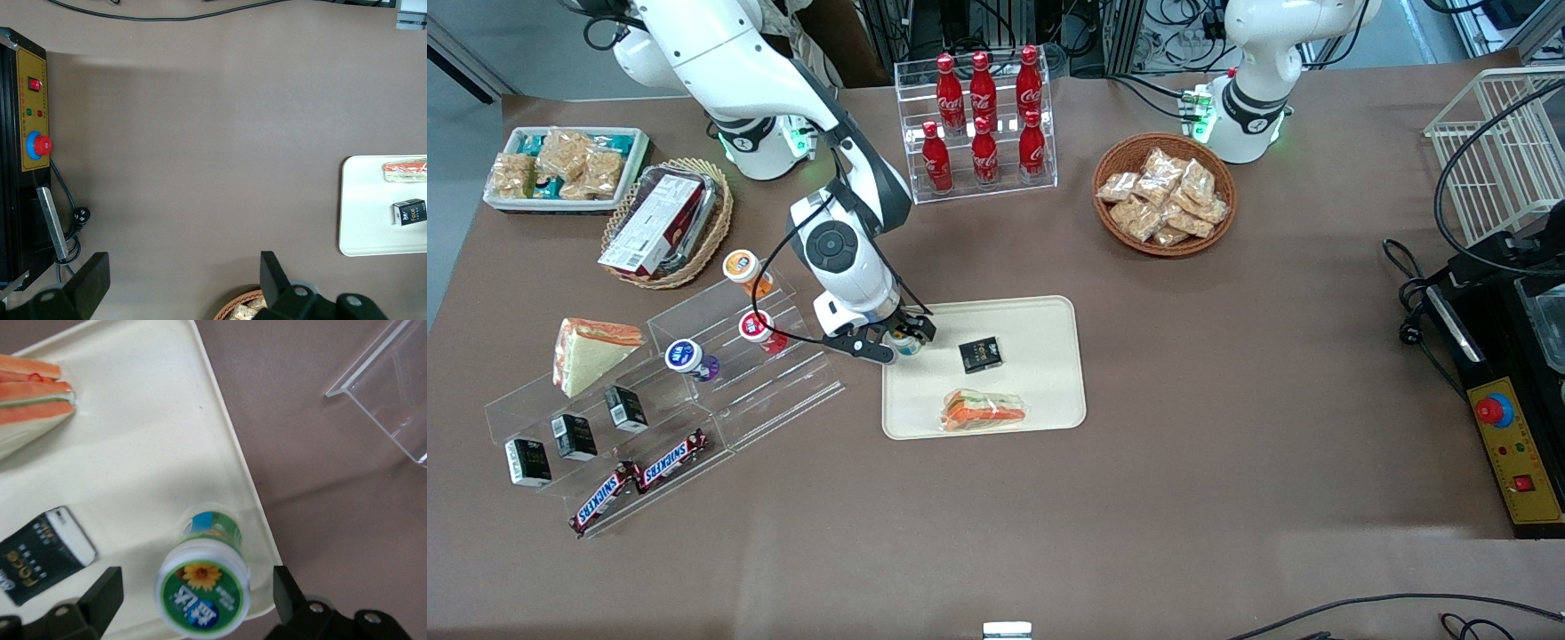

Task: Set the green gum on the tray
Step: 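Lower the canister onto the tray and open the right gripper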

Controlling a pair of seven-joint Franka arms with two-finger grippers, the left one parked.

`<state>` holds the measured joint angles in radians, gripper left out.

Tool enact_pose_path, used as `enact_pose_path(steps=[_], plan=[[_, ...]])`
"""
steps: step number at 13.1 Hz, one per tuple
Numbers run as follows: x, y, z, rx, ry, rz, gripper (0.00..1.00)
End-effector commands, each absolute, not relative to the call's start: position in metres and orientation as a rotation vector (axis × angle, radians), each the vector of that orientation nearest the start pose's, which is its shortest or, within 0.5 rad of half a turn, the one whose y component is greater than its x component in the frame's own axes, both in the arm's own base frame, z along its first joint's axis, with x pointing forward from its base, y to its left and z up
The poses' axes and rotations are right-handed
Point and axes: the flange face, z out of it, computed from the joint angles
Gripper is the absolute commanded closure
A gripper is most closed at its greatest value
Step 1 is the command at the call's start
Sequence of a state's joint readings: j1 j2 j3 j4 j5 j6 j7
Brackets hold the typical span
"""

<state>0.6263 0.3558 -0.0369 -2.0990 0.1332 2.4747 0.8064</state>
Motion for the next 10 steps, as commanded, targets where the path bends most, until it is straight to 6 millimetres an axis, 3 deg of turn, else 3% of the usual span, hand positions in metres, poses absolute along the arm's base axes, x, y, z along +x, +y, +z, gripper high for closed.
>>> enact_pose_path(steps=[1, 7, 9, 10], plan=[[0.49, 0.332, 0.335, -3.037, 0.416, 0.1, 0.0], [0.497, 0.35, 0.543, -3.043, 0.296, 0.17, 0.0], [0.492, 0.334, 0.592, -3.043, 0.161, 0.153, 0.0], [0.491, 0.316, 0.612, -3.033, 0.077, 0.108, 0.0]])
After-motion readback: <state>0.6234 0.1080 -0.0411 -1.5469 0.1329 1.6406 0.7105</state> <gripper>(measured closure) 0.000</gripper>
